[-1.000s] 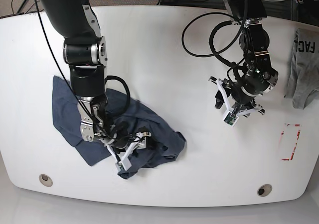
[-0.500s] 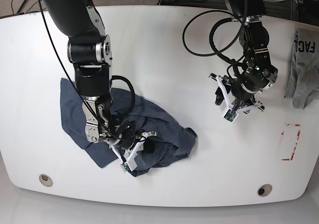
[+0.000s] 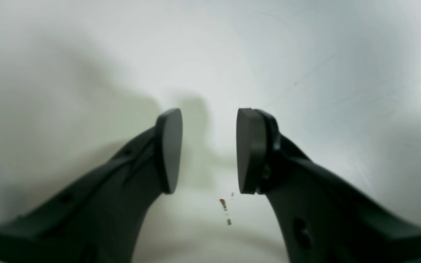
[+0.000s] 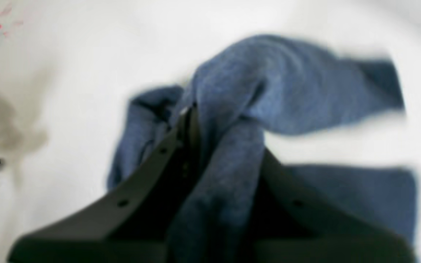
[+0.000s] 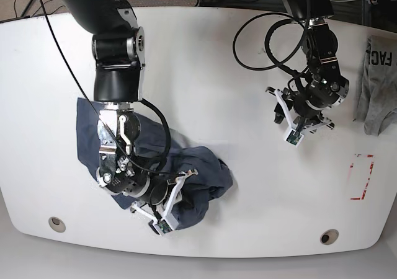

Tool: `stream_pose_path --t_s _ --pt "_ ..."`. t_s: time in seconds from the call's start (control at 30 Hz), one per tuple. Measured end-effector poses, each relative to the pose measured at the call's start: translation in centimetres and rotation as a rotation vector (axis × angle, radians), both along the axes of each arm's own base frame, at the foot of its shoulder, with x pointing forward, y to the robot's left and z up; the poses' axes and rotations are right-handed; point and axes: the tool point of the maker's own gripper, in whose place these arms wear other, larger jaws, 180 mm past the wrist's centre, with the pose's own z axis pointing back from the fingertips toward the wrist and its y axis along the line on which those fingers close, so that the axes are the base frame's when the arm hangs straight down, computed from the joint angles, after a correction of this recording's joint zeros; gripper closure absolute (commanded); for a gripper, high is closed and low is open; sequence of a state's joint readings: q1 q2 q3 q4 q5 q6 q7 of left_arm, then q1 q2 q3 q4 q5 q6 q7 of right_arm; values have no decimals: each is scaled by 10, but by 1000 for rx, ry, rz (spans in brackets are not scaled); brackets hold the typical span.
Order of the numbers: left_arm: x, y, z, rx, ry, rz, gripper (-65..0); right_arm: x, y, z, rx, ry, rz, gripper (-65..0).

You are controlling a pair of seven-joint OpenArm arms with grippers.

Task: Layout the t-shirt on the table in an organized manner, then fold the t-shirt properly
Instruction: 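Grasp the navy shirt with the right gripper and lift it, then drag the held navy shirt toward the table centre with the right gripper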

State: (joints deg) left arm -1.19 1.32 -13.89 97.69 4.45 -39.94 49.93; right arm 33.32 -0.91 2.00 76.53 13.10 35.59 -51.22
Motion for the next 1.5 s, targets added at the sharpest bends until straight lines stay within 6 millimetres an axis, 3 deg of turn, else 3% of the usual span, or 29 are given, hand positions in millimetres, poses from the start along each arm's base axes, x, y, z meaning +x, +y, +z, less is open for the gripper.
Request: stream_pose_path --t_s 0.17,0.4,0.67,0.97,1.13,1.33,1.5 --pt "-1 -3 -2 -3 5 -6 -231 -6 24 42 -47 -119 71 0" --pt "-1 -3 -2 -6 6 -6 -231 -26 56 79 -97 -258 184 0" --pt "-3 -4 -8 -11 23 -6 -231 -39 67 137 -146 -455 223 0" --pt "4 -12 -4 -56 -29 -17 -231 -68 100 216 -141 -702 324 0" --pt "4 -19 -4 -75 -27 -14 -231 -67 98 253 -149 -797 310 0" --pt "4 -23 -4 -83 -30 -23 -231 -57 86 260 -208 -826 246 0" --pt "4 -22 -4 -81 -28 -19 -231 -60 88 224 -184 -744 262 -8"
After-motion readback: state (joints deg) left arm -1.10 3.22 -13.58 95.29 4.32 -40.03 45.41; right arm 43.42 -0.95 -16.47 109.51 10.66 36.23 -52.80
